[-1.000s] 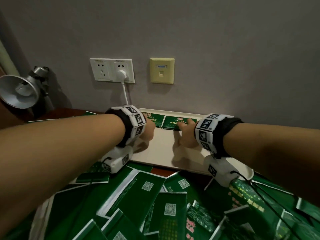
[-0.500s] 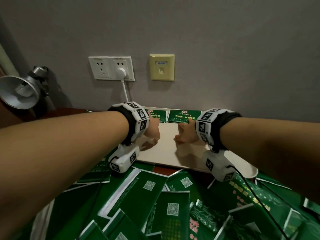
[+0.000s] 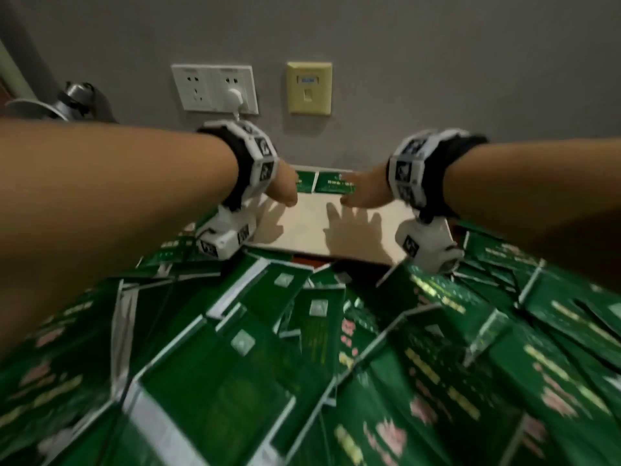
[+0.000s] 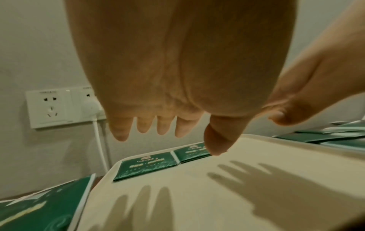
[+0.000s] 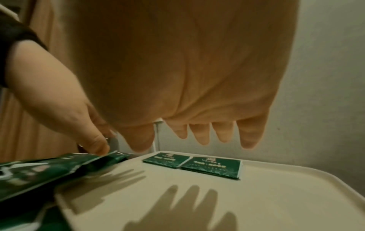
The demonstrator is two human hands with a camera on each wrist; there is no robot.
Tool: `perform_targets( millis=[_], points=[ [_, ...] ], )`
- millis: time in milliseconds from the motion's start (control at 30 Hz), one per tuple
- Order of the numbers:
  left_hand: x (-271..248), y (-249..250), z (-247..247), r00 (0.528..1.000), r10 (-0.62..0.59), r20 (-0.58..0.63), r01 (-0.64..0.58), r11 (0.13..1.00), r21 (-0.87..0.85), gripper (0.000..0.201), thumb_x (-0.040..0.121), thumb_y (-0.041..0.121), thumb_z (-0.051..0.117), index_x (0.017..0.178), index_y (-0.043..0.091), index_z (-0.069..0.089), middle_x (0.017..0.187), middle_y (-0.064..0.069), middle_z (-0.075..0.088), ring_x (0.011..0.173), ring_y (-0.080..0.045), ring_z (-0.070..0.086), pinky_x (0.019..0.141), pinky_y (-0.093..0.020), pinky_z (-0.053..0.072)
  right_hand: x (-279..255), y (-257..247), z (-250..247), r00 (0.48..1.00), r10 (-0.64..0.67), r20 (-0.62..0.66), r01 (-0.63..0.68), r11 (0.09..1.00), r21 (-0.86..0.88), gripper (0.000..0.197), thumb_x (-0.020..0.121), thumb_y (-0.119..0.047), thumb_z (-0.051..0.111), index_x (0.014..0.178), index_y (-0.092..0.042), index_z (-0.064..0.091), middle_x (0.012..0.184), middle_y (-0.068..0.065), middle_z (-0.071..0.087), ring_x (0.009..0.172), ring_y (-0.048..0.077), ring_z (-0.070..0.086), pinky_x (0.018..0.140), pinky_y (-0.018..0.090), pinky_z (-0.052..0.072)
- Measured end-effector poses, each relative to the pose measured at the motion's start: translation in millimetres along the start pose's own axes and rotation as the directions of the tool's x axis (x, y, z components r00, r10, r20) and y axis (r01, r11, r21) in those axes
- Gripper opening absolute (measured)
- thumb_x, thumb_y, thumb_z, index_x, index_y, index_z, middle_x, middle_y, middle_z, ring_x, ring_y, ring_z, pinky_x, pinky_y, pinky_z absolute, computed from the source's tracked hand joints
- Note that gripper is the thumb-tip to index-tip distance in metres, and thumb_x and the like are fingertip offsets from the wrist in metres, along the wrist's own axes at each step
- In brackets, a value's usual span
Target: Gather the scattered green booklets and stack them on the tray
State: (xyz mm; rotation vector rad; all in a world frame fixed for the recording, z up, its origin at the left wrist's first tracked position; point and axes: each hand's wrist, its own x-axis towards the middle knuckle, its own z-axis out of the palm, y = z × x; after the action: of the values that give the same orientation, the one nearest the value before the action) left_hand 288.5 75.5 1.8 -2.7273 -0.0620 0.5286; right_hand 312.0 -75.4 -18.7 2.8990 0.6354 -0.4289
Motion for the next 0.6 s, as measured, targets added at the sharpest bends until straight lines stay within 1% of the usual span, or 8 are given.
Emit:
perform_targets(
  millis=[33, 100, 233, 300, 400, 500, 567, 600],
  points=[
    [-14, 4, -4, 1.0, 0.023, -0.013, -0.023, 1.0, 0.008, 0.06, 0.101, 0.029, 0.045, 0.152, 0.005, 0.024, 0.156, -0.015, 0.027, 0.141, -0.03, 0.031, 0.113, -0.04, 0.029, -13, 0, -4, 1.0, 0.021, -0.011, -0.021, 1.0, -0.01, 0.054, 0.103, -0.038, 0.038, 0.145, -0.005, 0.031, 0.139, 0.014, 0.046, 0.132, 0.03, 0.04, 0.106, 0.035, 0.032],
    [-41, 13, -4, 0.996, 0.058, -0.063, -0.056, 0.998, 0.025, 0.061, 0.1, 0.03, 0.046, 0.151, 0.005, 0.025, 0.156, -0.016, 0.027, 0.142, -0.029, 0.03, 0.114, -0.039, 0.027, -48, -6, -8, 0.999, 0.017, -0.047, -0.018, 1.0, -0.025, 0.064, 0.102, -0.041, 0.038, 0.152, -0.008, 0.019, 0.152, 0.016, 0.033, 0.137, 0.031, 0.035, 0.108, 0.035, 0.029],
    [-116, 32, -6, 0.99, 0.089, -0.108, -0.093, 0.995, -0.039, 0.06, 0.098, 0.03, 0.05, 0.149, 0.007, 0.031, 0.154, -0.014, 0.033, 0.14, -0.029, 0.033, 0.113, -0.039, 0.03, -146, -26, -4, 0.998, -0.065, -0.017, 0.062, 0.99, -0.131, 0.07, 0.1, -0.045, 0.041, 0.154, -0.012, 0.013, 0.157, 0.012, 0.025, 0.141, 0.028, 0.029, 0.109, 0.031, 0.027],
    [-154, 41, 3, 0.983, 0.137, -0.12, -0.146, 0.987, -0.064, 0.062, 0.096, 0.031, 0.051, 0.15, 0.01, 0.03, 0.154, -0.013, 0.032, 0.141, -0.028, 0.032, 0.114, -0.039, 0.029, -192, -36, 7, 0.995, -0.098, 0.008, 0.098, 0.984, -0.151, 0.07, 0.097, -0.047, 0.047, 0.153, -0.015, 0.02, 0.153, 0.011, 0.033, 0.136, 0.026, 0.037, 0.102, 0.029, 0.033],
    [-210, 58, 29, 0.962, 0.221, -0.159, -0.236, 0.968, -0.081, 0.06, 0.091, 0.032, 0.056, 0.145, 0.012, 0.039, 0.147, -0.013, 0.043, 0.133, -0.028, 0.042, 0.11, -0.04, 0.037, -252, -45, 34, 0.99, -0.138, 0.035, 0.142, 0.975, -0.17, 0.058, 0.094, -0.045, 0.052, 0.14, -0.01, 0.044, 0.132, 0.012, 0.056, 0.117, 0.025, 0.055, 0.084, 0.027, 0.042],
    [-266, 81, 64, 0.946, 0.291, -0.145, -0.307, 0.946, -0.107, 0.061, 0.09, 0.032, 0.06, 0.144, 0.014, 0.04, 0.144, -0.013, 0.045, 0.13, -0.028, 0.045, 0.107, -0.041, 0.04, -281, -49, 77, 0.992, -0.123, 0.024, 0.125, 0.981, -0.146, 0.051, 0.094, -0.046, 0.053, 0.128, -0.008, 0.057, 0.123, 0.011, 0.062, 0.111, 0.027, 0.06, 0.085, 0.029, 0.046],
    [-297, 95, 89, 0.947, 0.301, -0.109, -0.313, 0.942, -0.123, 0.071, 0.09, 0.039, 0.062, 0.15, 0.017, 0.03, 0.151, -0.012, 0.034, 0.137, -0.028, 0.036, 0.112, -0.04, 0.034, -287, -52, 101, 0.996, -0.091, 0.025, 0.093, 0.991, -0.095, 0.065, 0.088, -0.061, 0.053, 0.127, -0.009, 0.055, 0.124, 0.011, 0.061, 0.109, 0.028, 0.06, 0.091, 0.031, 0.047],
    [-307, 101, 100, 0.954, 0.285, -0.098, -0.295, 0.947, -0.126, 0.08, 0.089, 0.044, 0.064, 0.153, 0.019, 0.023, 0.155, -0.013, 0.026, 0.14, -0.029, 0.03, 0.114, -0.04, 0.031, -291, -55, 107, 0.999, -0.044, 0.017, 0.046, 0.994, -0.094, 0.078, 0.085, -0.068, 0.051, 0.133, -0.007, 0.048, 0.128, 0.013, 0.058, 0.112, 0.029, 0.058, 0.095, 0.033, 0.046]
  ],
)
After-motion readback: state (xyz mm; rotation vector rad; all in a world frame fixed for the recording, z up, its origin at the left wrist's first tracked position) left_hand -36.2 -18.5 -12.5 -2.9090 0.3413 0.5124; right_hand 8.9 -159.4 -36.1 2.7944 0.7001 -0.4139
